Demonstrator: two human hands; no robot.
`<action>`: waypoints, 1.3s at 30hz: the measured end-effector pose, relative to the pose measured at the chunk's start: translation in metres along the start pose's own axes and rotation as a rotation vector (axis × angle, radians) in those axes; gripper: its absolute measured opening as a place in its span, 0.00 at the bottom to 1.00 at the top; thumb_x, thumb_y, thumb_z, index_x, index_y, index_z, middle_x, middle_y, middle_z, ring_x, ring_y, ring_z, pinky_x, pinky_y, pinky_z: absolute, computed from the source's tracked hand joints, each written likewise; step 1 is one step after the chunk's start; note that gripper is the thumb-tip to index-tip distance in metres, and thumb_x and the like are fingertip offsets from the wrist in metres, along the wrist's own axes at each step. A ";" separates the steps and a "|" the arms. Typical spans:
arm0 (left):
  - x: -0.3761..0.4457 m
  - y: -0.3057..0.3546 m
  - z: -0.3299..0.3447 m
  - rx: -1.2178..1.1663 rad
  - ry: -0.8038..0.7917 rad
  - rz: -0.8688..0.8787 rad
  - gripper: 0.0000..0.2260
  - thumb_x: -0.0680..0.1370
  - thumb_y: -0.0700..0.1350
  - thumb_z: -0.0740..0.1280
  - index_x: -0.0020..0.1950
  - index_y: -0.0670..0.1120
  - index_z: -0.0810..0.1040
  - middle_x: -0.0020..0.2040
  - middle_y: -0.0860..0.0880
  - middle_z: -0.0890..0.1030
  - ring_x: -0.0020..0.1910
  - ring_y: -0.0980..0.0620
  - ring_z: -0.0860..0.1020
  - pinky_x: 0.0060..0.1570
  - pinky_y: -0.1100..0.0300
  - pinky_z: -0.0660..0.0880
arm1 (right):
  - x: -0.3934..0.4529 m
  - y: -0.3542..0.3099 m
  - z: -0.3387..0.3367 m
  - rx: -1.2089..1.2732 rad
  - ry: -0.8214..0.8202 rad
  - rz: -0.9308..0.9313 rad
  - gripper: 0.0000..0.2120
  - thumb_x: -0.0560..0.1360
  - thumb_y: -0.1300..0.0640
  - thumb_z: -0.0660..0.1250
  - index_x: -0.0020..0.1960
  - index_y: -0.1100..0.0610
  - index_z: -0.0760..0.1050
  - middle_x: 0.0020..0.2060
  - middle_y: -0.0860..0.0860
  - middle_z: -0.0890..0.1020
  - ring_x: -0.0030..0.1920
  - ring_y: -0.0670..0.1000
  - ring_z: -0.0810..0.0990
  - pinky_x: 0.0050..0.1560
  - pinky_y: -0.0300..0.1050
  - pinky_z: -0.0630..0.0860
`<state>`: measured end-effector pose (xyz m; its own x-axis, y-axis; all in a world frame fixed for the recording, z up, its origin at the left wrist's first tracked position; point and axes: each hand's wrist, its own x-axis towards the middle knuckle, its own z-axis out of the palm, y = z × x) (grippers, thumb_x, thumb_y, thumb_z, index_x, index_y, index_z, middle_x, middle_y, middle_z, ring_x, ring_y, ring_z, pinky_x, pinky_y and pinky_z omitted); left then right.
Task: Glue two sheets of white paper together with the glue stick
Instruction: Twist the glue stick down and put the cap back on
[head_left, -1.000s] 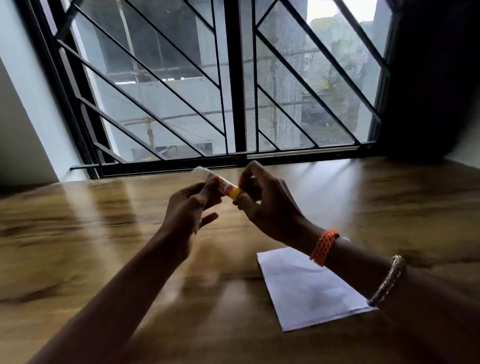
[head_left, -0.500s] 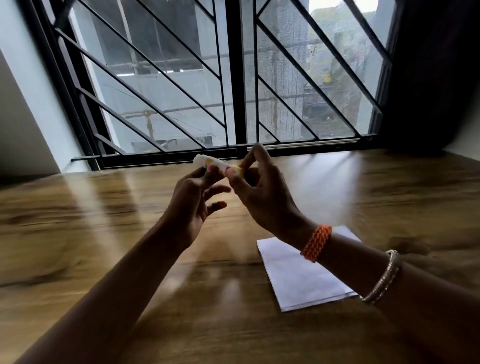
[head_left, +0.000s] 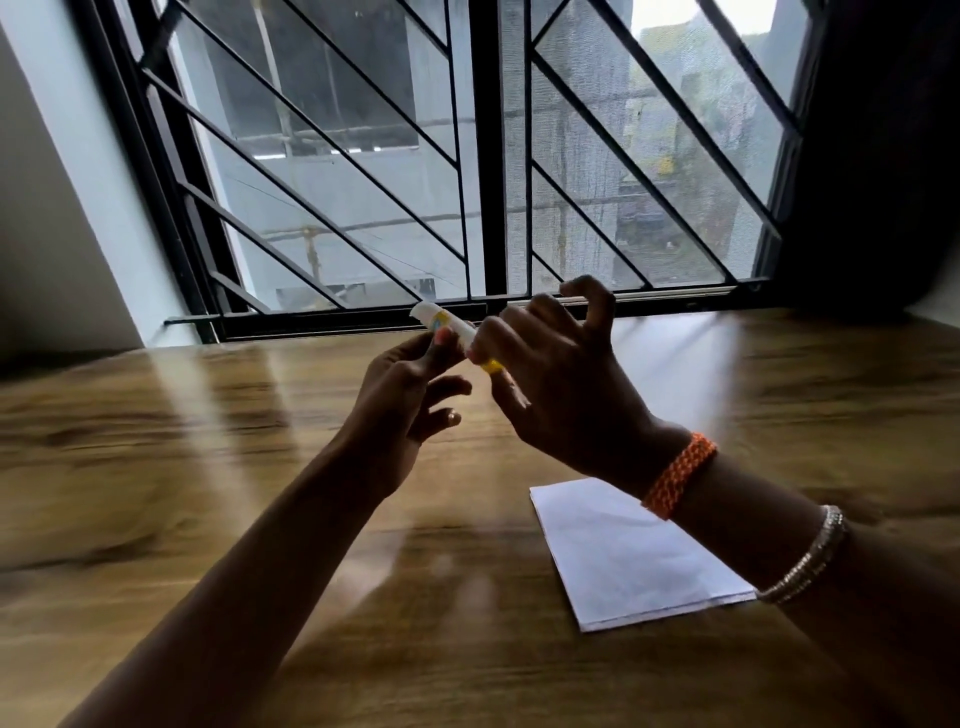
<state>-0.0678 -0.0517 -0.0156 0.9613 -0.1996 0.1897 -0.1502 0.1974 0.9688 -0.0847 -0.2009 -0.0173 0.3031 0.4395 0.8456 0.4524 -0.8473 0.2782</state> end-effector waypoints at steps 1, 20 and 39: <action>0.000 0.000 0.001 -0.017 -0.018 0.005 0.08 0.76 0.50 0.62 0.46 0.51 0.80 0.38 0.59 0.83 0.28 0.62 0.76 0.26 0.67 0.71 | 0.000 0.000 0.000 0.107 -0.002 0.073 0.11 0.69 0.62 0.68 0.51 0.55 0.72 0.39 0.47 0.80 0.44 0.53 0.81 0.58 0.52 0.59; 0.001 -0.001 -0.004 0.055 0.029 0.058 0.07 0.75 0.49 0.65 0.42 0.55 0.82 0.43 0.56 0.82 0.25 0.60 0.72 0.23 0.66 0.68 | 0.010 -0.004 0.011 1.538 -0.040 1.095 0.09 0.77 0.63 0.62 0.54 0.58 0.64 0.29 0.49 0.80 0.37 0.49 0.76 0.48 0.50 0.71; -0.002 0.003 -0.005 -0.049 -0.035 -0.022 0.08 0.74 0.51 0.64 0.49 0.51 0.80 0.46 0.59 0.84 0.27 0.60 0.71 0.24 0.68 0.67 | 0.015 -0.004 -0.003 1.521 -0.249 1.153 0.03 0.73 0.57 0.66 0.41 0.55 0.74 0.26 0.48 0.77 0.30 0.47 0.74 0.39 0.43 0.70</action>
<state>-0.0688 -0.0462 -0.0136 0.9554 -0.2379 0.1753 -0.1172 0.2395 0.9638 -0.0849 -0.1921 -0.0047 0.9781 0.0842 0.1903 0.1755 0.1573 -0.9718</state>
